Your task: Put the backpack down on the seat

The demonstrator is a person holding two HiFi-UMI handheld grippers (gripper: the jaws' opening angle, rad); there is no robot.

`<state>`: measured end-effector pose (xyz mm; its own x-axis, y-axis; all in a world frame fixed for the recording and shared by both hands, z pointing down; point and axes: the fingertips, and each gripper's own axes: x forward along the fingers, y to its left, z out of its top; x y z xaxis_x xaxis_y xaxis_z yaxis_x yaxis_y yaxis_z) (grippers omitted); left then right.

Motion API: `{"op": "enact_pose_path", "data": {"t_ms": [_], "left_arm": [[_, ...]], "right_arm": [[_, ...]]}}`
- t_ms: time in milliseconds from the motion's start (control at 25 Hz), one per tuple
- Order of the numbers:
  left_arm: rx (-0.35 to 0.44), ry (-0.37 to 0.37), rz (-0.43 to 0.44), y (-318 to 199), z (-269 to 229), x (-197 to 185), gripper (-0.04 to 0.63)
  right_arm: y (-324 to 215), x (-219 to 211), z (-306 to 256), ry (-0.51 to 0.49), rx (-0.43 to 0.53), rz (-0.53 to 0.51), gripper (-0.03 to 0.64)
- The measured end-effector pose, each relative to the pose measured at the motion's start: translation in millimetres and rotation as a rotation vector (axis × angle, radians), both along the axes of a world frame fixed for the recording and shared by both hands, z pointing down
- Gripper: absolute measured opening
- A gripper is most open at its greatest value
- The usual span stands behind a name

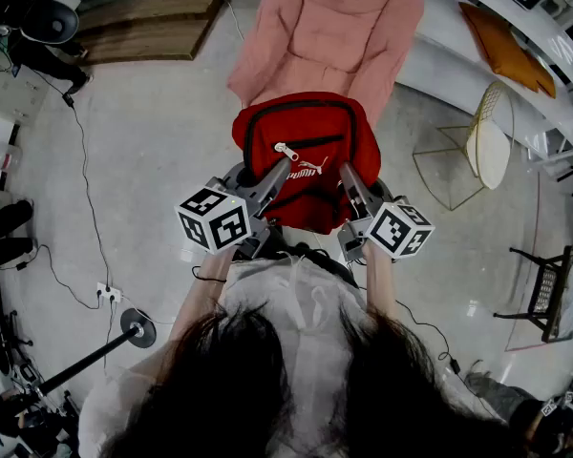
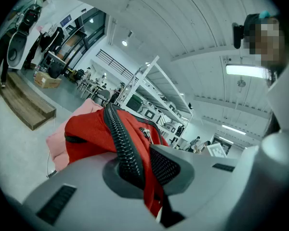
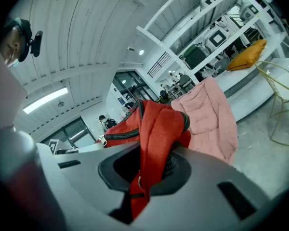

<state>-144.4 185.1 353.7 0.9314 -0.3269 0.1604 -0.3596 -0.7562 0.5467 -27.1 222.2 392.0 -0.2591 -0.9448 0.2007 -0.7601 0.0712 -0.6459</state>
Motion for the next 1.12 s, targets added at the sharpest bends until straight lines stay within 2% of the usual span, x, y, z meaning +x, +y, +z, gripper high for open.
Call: {"op": "enact_pose_path", "data": {"t_ms": [640,920,1120], "left_arm": [[0.005,-0.013,-0.038,7.5,1.3,3.1,0.043],[-0.027,-0.021,-0.041,2.9,6.5,3.0,0.043],[-0.033,-0.043,-0.032,8.8,10.5,30.6,0.043]], "right_arm": [[4.6,5.2,0.2,0.024,0.013,-0.034,0.049],[-1.7,5.5,2.2,0.048,-0.001,-0.042,0.049],[5.8,32.2,8.7,0.043,-0.008,-0.03,0.049]]}}
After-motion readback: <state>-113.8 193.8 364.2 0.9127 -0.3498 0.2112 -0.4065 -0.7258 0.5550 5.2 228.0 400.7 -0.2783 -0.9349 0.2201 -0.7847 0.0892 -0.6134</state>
